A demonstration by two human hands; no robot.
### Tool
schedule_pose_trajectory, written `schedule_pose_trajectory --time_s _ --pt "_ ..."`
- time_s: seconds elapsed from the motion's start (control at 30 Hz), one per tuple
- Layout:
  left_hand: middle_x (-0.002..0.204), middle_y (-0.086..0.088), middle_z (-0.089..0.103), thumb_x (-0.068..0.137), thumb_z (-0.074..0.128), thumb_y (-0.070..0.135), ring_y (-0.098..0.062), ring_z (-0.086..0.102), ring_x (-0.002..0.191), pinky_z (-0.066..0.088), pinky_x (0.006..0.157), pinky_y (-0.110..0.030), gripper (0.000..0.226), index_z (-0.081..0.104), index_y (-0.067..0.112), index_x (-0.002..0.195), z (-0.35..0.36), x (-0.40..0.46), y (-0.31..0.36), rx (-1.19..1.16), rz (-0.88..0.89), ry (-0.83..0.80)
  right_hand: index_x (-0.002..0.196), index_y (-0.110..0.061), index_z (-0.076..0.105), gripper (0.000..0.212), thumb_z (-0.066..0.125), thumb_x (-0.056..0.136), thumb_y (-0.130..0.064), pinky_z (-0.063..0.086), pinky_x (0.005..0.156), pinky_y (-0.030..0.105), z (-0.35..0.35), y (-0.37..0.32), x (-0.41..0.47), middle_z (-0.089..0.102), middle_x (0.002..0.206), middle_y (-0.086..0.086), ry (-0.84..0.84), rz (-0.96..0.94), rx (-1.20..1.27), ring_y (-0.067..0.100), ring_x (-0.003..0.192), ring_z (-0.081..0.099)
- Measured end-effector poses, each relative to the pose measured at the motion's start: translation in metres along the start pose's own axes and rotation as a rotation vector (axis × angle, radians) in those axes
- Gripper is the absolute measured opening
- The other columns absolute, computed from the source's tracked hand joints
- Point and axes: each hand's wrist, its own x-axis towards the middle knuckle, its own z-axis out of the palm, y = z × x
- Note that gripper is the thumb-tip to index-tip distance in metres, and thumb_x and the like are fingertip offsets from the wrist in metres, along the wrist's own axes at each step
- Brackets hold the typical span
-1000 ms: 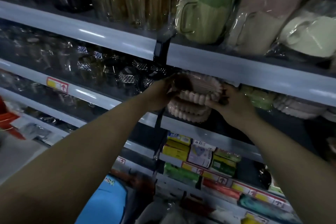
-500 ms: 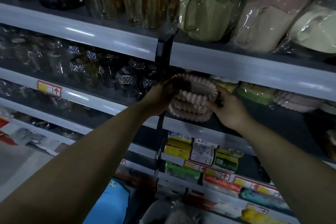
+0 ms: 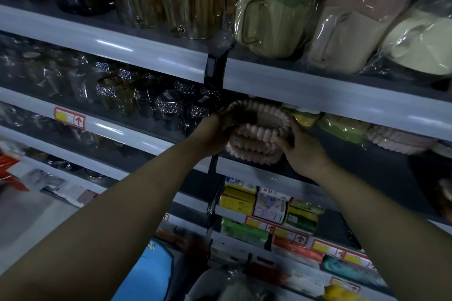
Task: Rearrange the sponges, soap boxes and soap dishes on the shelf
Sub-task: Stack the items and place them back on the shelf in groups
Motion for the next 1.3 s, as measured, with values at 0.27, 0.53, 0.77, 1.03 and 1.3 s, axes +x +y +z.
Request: schedule_pose_trajectory --time_s 0.27,0.53,0.77,1.03,1.3 --pt "0.146 -0.001 0.040 0.091 0.051 0.038 -0.030 0.039 0.129 0.042 0.094 -0.042 0.059 0.031 0.028 0.146 -0.009 -0.042 0.039 0.515 -0.186 0.121 0.145 -0.017 0.028 0.058 0.053 0.093 -0.028 0.032 0.109 0.041 -0.013 -0.006 -0.028 0.033 0.148 0.011 0.158 -0.161 -0.180 0.032 0.134 0.031" --pt "0.128 -0.004 0.053 0.092 0.045 0.039 -0.030 0.046 0.118 0.040 0.089 -0.040 0.041 0.050 0.020 0.128 0.012 -0.121 0.074 0.594 -0.279 0.090 0.131 -0.009 0.043 0.037 0.044 0.096 -0.023 0.035 0.098 0.042 0.004 -0.012 -0.080 0.035 0.142 0.011 -0.011 -0.354 -0.381 0.032 0.127 0.032" --pt "0.132 -0.005 0.053 0.093 0.046 0.044 -0.029 0.046 0.123 0.041 0.093 -0.041 0.045 0.047 0.022 0.132 0.115 -0.209 0.057 0.424 -0.586 -0.060 0.138 -0.007 0.035 0.042 0.038 0.099 -0.021 0.035 0.100 0.047 0.086 0.055 -0.119 0.034 0.142 0.015 -0.502 -0.511 -0.508 0.035 0.127 0.032" --pt "0.146 -0.002 0.035 0.090 0.051 0.027 -0.028 0.037 0.129 0.040 0.093 -0.041 0.059 0.027 0.021 0.143 0.281 -0.323 0.036 0.303 -1.030 -0.340 0.146 -0.019 0.015 0.060 0.046 0.095 -0.022 0.036 0.105 0.047 0.210 0.181 -0.142 0.027 0.150 0.012 -0.992 -0.482 -0.710 0.034 0.135 0.028" --pt "0.160 -0.007 0.003 0.084 0.064 0.045 -0.031 0.018 0.143 0.035 0.105 -0.048 0.104 -0.013 0.024 0.149 0.381 -0.356 0.010 0.051 -1.404 -0.332 0.148 -0.029 -0.006 0.091 0.061 0.086 -0.028 0.032 0.109 0.050 0.312 0.233 -0.149 0.011 0.157 0.011 -1.073 -0.414 -0.524 0.037 0.139 0.022"
